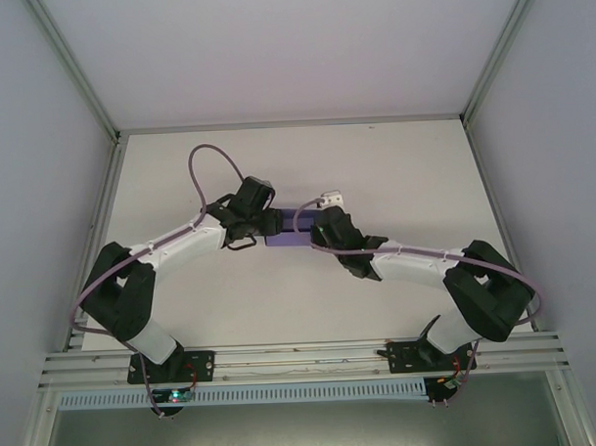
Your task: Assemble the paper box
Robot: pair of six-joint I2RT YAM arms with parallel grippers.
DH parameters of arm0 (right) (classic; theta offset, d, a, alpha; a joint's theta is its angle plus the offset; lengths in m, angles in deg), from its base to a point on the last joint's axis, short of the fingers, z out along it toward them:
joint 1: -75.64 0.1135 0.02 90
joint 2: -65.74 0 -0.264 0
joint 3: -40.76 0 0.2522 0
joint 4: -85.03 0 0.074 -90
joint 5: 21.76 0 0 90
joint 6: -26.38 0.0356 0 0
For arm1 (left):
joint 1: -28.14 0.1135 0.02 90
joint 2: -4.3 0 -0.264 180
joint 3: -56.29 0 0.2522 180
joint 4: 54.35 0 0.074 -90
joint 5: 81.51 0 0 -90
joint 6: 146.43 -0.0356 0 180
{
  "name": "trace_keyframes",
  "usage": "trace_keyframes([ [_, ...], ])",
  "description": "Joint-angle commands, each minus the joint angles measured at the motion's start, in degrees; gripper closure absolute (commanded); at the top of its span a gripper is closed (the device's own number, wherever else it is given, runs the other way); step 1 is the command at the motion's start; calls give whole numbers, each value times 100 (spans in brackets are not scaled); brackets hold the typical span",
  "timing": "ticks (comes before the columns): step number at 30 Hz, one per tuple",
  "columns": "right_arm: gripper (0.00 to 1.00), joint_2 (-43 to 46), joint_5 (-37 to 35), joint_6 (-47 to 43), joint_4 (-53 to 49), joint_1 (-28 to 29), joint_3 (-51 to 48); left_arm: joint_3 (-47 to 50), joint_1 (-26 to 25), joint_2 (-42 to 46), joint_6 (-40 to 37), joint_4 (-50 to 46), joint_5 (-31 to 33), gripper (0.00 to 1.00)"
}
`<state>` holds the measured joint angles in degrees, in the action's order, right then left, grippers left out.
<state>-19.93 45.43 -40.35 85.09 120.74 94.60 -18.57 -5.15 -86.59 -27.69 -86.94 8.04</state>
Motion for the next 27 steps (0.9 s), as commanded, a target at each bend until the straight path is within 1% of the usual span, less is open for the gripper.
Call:
trace_keyframes([
  [1, 100, 29, -395, -226, 114, 257, -331, 71, -54, 406, 4, -120, -153, 36],
  [2, 100, 32, -468, -226, 136, 317, -366, 87, -49, 489, 38, -153, -186, 31],
  [5, 100, 10, -682, -163, 209, 435, -469, 142, -62, 764, 103, -243, -319, 22],
  [6, 100, 1, -719, -132, 222, 461, -490, 175, -58, 878, 138, -260, -344, 16],
  [7, 100, -2, -757, -128, 244, 487, -507, 186, -56, 981, 174, -291, -338, 1],
  [9, 100, -11, -778, -223, 326, 534, -536, 174, -62, 1162, 250, -410, -222, 0],
  [13, 98, -67, -729, -396, 523, 601, -567, -87, -14, 1296, 492, -1033, 519, 0],
  [15, 97, -92, -762, -446, 750, 644, -653, -176, 135, 1279, 540, -1201, 706, 0],
  [16, 97, -106, -782, -446, 868, 657, -704, -154, 230, 1255, 608, -1201, 682, 0],
  [20, 96, -175, -793, -454, 1113, 693, -793, -18, 485, 921, 813, -798, -56, 1],
  [24, 94, -278, -939, -549, 1115, 852, -740, 107, 508, 483, 1063, -509, -680, 0],
  [27, 93, -345, -1072, -584, 1076, 960, -716, 375, 504, 307, 1259, -210, -978, 2],
])
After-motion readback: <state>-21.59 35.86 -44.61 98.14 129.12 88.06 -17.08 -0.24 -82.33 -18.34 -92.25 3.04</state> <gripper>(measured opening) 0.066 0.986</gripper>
